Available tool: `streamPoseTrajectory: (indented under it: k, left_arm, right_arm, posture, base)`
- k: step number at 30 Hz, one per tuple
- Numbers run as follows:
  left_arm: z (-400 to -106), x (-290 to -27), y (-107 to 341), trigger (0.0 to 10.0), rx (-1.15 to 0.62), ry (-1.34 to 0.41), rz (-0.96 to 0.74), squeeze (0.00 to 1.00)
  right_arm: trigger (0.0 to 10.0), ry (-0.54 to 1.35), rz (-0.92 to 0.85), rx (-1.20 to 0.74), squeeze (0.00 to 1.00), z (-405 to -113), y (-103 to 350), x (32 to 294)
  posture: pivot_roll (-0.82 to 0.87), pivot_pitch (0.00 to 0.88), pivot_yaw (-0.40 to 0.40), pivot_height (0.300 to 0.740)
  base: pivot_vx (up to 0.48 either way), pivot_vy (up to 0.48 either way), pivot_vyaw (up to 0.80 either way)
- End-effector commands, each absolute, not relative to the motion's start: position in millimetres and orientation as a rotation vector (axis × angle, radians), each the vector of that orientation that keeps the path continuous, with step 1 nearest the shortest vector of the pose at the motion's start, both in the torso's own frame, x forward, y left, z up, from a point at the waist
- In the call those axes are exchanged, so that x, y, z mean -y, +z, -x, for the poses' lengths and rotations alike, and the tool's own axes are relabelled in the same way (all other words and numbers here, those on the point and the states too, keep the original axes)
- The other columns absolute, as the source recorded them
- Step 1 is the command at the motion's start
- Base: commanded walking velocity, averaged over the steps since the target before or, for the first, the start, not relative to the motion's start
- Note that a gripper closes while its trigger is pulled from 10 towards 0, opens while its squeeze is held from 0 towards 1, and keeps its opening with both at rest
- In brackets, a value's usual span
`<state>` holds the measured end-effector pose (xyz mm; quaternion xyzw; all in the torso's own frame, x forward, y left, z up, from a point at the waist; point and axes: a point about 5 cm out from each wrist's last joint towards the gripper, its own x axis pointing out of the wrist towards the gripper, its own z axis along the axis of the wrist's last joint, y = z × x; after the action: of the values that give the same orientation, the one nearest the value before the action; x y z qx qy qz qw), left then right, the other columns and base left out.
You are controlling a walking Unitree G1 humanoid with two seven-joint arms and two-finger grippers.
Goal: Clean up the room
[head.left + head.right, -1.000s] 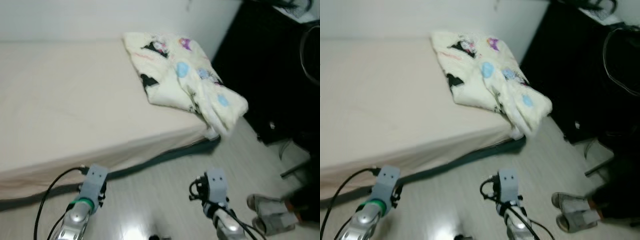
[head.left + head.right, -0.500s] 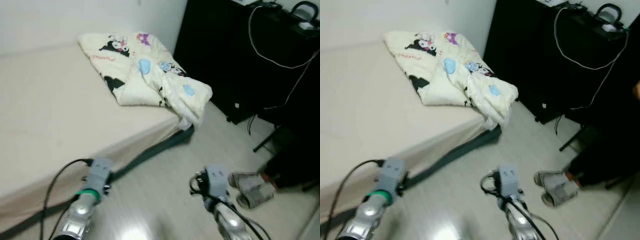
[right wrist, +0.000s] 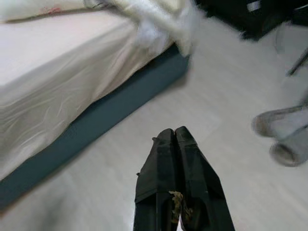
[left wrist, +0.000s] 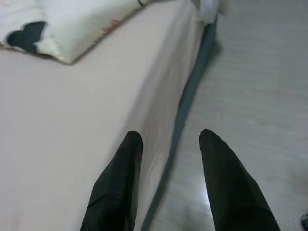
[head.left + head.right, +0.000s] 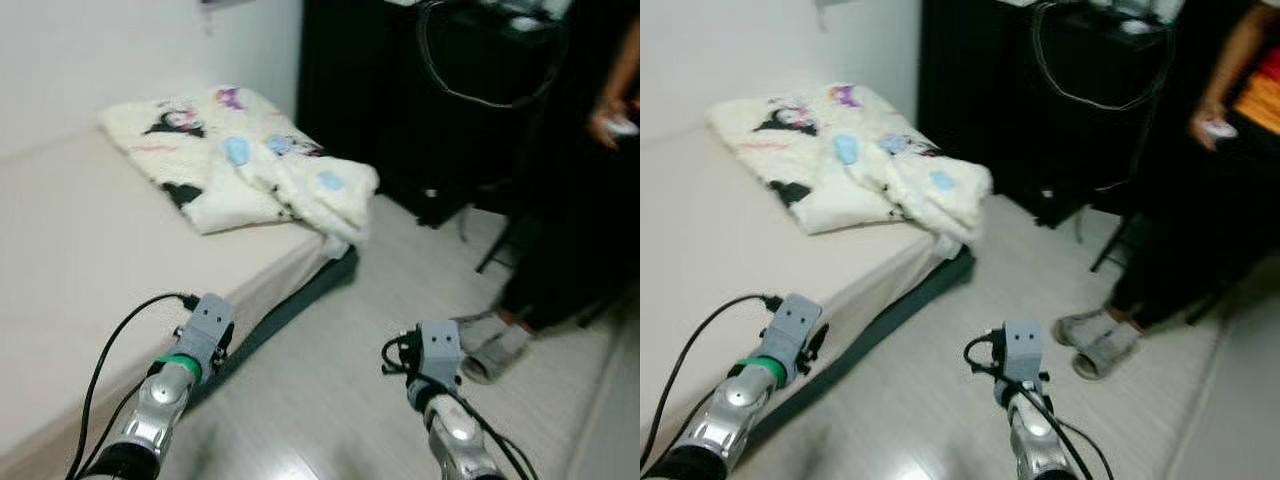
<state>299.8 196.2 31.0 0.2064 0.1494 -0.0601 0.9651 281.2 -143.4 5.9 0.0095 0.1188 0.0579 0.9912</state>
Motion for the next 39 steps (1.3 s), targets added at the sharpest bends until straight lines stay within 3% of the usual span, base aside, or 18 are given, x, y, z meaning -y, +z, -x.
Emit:
streamPoseTrajectory:
  k: [1, 7, 13, 20, 39]
  left_arm:
    - [-298, -195, 26, 10.0, -0.332, -0.121, -0.386, 0.00]
    - [-304, -194, 30, 10.0, -0.332, -0.115, -0.340, 0.00]
    - [-312, -189, 37, 10.0, -0.291, -0.101, -0.345, 0.00]
    - [-326, -175, 61, 10.0, -0.179, -0.100, -0.285, 0.00]
    - [-328, -162, 63, 10.0, -0.164, -0.133, -0.283, 0.00]
  right_arm:
    - [10.0, 0.092, -0.020, -0.260, 0.00, -276, 0, 151]
    - [10.0, 0.064, -0.015, -0.223, 0.00, -278, 5, 154]
    - [10.0, 0.039, -0.011, -0.137, 0.00, -285, 18, 158]
    - [10.0, 0.003, -0.017, 0.052, 0.00, -299, 54, 169]
    - [10.0, -0.018, 0.006, 0.009, 0.00, -292, 47, 179]
  posture:
    - [0.10, 0.049, 0.053, 0.740]
    - [0.08, 0.056, 0.052, 0.740]
    - [0.07, 0.064, 0.039, 0.740]
    - [0.05, 0.072, 0.025, 0.740]
    - [0.04, 0.080, 0.022, 0.740]
  base:
    - [0.000, 0.000, -0.80]
    - [0.000, 0.000, -0.80]
    - [0.000, 0.000, 0.00]
    - [0.464, 0.000, 0.00]
    - [0.456, 0.000, 0.00]
